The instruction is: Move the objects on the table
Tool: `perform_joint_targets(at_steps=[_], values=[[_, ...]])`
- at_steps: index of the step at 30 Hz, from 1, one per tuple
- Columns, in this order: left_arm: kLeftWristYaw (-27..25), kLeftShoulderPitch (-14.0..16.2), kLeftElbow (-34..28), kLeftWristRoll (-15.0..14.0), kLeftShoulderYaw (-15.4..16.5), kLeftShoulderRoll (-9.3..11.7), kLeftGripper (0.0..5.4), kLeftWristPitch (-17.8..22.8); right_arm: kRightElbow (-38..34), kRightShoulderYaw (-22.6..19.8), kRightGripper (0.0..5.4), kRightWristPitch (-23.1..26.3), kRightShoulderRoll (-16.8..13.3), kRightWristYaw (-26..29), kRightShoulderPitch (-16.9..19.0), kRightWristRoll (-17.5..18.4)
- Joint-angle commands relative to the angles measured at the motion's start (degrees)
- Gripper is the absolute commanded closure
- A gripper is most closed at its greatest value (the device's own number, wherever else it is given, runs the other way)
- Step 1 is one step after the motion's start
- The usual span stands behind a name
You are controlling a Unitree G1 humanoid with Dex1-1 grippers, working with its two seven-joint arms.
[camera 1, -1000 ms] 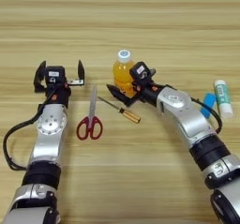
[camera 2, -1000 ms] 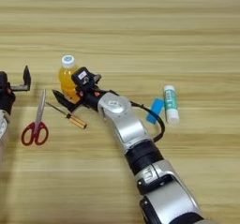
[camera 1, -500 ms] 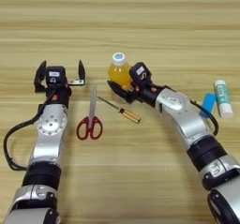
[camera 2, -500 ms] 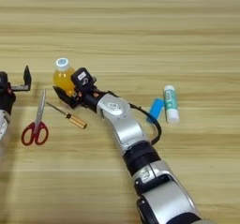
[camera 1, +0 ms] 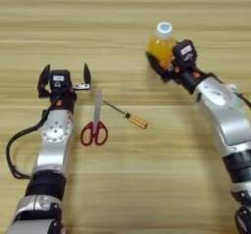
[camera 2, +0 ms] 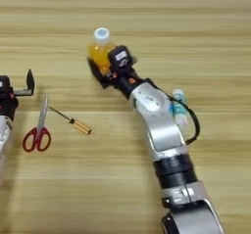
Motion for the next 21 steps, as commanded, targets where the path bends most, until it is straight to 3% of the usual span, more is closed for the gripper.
perform_joint_targets(at_steps=[1, 7, 11, 16, 21], values=[[0.6, 0.0, -0.4, 1.0, -0.4, -0.4, 0.0, 1.1, -7.2, -8.2, 2.04, 1.9, -3.6, -3.1, 5.6, 2.1], [0.6, -0.4, 0.3, 0.9, -0.2, -0.2, 0.0, 0.9, -4.7, -17.7, 2.04, -0.8, -7.1, -8.6, 9.9, 2.2], [0.5, -0.6, 0.6, 0.9, 0.0, -0.1, 0.0, 0.8, 0.3, -22.9, 2.04, -3.0, -9.1, -11.6, 9.9, 2.8], [0.3, -0.6, 0.7, 0.7, 0.1, 0.1, 0.0, 0.7, 7.4, -25.2, 2.04, -5.5, -10.8, -14.6, 8.7, 2.1], [0.1, -0.6, 0.6, 0.7, 0.3, 0.1, 0.0, 0.7, 15.2, -24.7, 2.04, -8.8, -12.3, -15.6, 7.5, 1.4]])
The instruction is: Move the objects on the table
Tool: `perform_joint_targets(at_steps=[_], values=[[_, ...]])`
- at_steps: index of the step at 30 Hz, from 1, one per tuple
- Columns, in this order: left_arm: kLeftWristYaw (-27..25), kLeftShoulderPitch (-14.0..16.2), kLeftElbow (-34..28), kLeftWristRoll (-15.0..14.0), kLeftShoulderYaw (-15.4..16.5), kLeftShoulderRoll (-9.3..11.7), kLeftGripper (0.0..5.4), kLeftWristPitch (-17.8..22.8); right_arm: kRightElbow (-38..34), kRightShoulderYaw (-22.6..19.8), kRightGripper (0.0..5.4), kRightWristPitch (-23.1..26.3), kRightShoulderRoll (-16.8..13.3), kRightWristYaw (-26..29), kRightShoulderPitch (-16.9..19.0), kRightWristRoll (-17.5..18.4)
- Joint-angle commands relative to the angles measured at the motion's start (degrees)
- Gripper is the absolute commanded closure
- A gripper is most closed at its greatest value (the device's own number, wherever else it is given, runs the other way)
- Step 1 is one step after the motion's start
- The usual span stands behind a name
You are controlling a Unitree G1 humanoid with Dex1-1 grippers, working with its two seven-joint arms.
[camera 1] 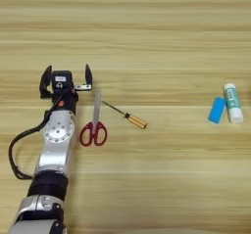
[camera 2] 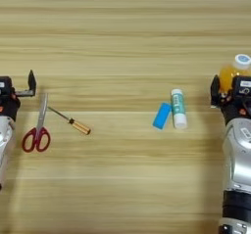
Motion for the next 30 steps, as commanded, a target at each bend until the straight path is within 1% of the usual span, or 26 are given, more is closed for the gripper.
perform_joint_targets(at_steps=[1, 4, 10, 16, 27, 28, 30], values=[[-0.2, -0.5, 0.3, 0.4, 0.1, 0.5, 0.0, 0.6, 5.6, 0.0, 2.04, -3.6, -1.9, -0.3, -3.0, 0.2], [-0.2, -0.5, 0.3, 0.4, 0.2, 0.5, 0.0, 0.7, 7.8, 0.4, 2.04, -4.6, -1.8, 0.4, -3.7, 1.1], [-0.2, -0.5, 0.2, 0.4, 0.2, 0.5, 0.0, 0.7, 9.8, 1.4, 2.04, -6.2, -1.7, 0.6, -4.2, 1.2], [-0.3, -0.6, 0.2, 0.3, 0.3, 0.4, 0.0, 0.8, 10.2, 2.2, 2.04, -6.8, -1.5, 0.7, -4.1, 1.3], [-0.2, -0.6, 0.2, 0.3, 0.4, 0.3, 0.0, 1.0, 10.4, 3.0, 2.04, -6.2, -1.6, 1.0, -3.8, 2.0], [-0.2, -0.6, 0.2, 0.3, 0.4, 0.3, 0.0, 1.0, 10.5, 3.0, 1.67, -6.1, -1.6, 1.0, -3.8, 2.1], [-0.2, -0.6, 0.2, 0.3, 0.4, 0.2, 0.0, 1.0, 10.5, 3.1, 1.57, -6.0, -1.6, 1.0, -3.7, 2.1]])
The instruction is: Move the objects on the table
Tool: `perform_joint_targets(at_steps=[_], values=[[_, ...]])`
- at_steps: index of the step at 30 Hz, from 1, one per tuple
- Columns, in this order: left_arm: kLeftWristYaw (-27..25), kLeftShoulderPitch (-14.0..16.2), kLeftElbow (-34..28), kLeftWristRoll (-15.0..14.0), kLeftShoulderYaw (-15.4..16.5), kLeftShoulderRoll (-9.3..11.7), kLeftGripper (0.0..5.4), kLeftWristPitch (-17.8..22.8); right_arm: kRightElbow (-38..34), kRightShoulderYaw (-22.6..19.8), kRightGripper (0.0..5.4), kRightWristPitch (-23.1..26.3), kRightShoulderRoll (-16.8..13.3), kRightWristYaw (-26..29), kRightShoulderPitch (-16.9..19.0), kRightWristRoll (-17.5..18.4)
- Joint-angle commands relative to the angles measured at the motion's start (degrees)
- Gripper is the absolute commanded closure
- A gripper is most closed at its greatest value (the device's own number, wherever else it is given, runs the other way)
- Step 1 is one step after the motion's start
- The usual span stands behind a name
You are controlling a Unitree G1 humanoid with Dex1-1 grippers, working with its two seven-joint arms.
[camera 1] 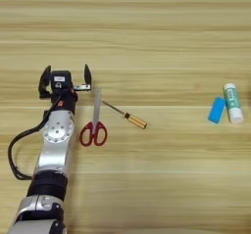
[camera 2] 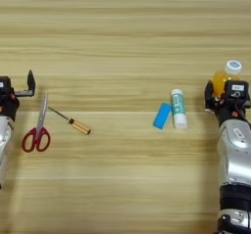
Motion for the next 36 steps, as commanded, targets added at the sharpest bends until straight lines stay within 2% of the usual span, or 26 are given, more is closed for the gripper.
perform_joint_targets(at_steps=[1, 8, 14, 22, 36], values=[[0.0, -0.6, 0.1, 0.3, 0.0, 0.2, 0.0, 1.0, 0.4, 0.3, 1.41, 0.1, -0.6, 0.4, -0.9, 0.7], [0.1, -0.7, 0.2, 0.3, -0.1, 0.2, 0.0, 1.0, -0.5, 0.3, 0.54, 0.2, -0.6, 0.1, -0.6, 0.7], [0.1, -0.7, 0.2, 0.3, -0.1, 0.2, 0.0, 1.0, -1.5, 0.3, 0.01, 0.4, -0.5, 0.1, -0.2, 0.7], [0.2, -0.8, 0.3, 0.4, -0.1, 0.1, 0.0, 1.1, -2.7, 0.4, 0.01, 0.9, -0.3, 0.1, 0.4, 0.8], [0.5, -1.1, 0.6, 0.6, -0.2, 0.0, 0.0, 1.1, -17.4, 2.4, 0.01, 8.6, 1.6, 1.5, 10.3, 2.8]])
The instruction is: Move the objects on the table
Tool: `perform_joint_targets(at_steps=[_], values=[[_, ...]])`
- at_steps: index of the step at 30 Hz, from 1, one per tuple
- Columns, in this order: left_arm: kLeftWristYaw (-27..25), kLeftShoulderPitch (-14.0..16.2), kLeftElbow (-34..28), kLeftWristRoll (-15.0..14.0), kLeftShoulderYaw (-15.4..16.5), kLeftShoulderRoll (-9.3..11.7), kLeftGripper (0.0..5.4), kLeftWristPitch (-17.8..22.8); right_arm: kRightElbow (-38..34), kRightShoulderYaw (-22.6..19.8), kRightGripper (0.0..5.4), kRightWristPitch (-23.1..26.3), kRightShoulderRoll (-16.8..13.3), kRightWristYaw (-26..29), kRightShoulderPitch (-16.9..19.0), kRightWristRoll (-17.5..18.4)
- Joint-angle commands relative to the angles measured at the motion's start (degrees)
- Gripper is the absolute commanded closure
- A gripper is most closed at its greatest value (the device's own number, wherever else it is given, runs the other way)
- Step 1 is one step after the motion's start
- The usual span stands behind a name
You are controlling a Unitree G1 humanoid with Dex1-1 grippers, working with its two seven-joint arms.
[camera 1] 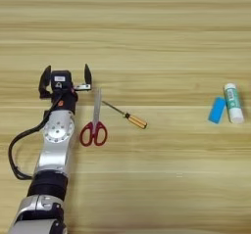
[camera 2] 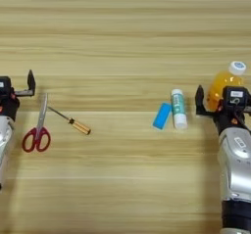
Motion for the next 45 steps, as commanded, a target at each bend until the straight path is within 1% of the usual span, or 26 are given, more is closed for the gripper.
perform_joint_targets(at_steps=[1, 3, 8, 13, 18, 20, 26, 33, 45], values=[[0.3, -1.0, 0.6, 0.6, -0.2, 0.0, 0.0, 1.0, -5.4, 0.6, 0.01, 3.5, 0.4, 0.5, 3.0, 0.8], [0.4, -1.1, 0.7, 0.6, -0.2, 0.0, 0.0, 1.0, -7.2, 0.8, 0.01, 4.9, 0.3, 0.7, 4.2, 1.0], [0.6, -1.2, 0.8, 0.7, -0.4, -0.2, 0.0, 1.0, -13.4, 1.9, 0.01, 8.8, 0.3, 1.9, 8.9, 1.2], [0.7, -1.2, 0.8, 0.7, -0.5, -0.3, 0.0, 1.0, -17.7, 2.8, 0.01, 11.7, 0.1, 3.1, 12.5, 1.6], [0.8, -1.2, 0.8, 0.8, -0.6, -0.3, 0.0, 1.0, -21.1, 4.5, 0.01, 14.6, 0.4, 4.5, 14.6, 2.3], [0.9, -1.1, 0.7, 0.8, -0.6, -0.3, 0.0, 1.0, -21.5, 4.9, 0.01, 15.3, 0.5, 4.8, 14.9, 2.4], [1.0, -1.1, 0.6, 0.7, -0.8, -0.3, 0.0, 1.0, -22.5, 8.1, 0.01, 16.2, -0.1, 6.7, 15.8, 1.5], [0.9, -1.2, 0.8, 0.6, -0.7, -0.2, 0.0, 1.0, -20.7, 10.2, 0.01, 15.0, -0.6, 6.9, 15.3, -0.5], [0.8, -1.1, 0.7, 0.5, -0.7, -0.1, 0.0, 1.0, -14.9, 10.5, 0.01, 12.5, 0.1, 6.5, 13.0, -1.6]])
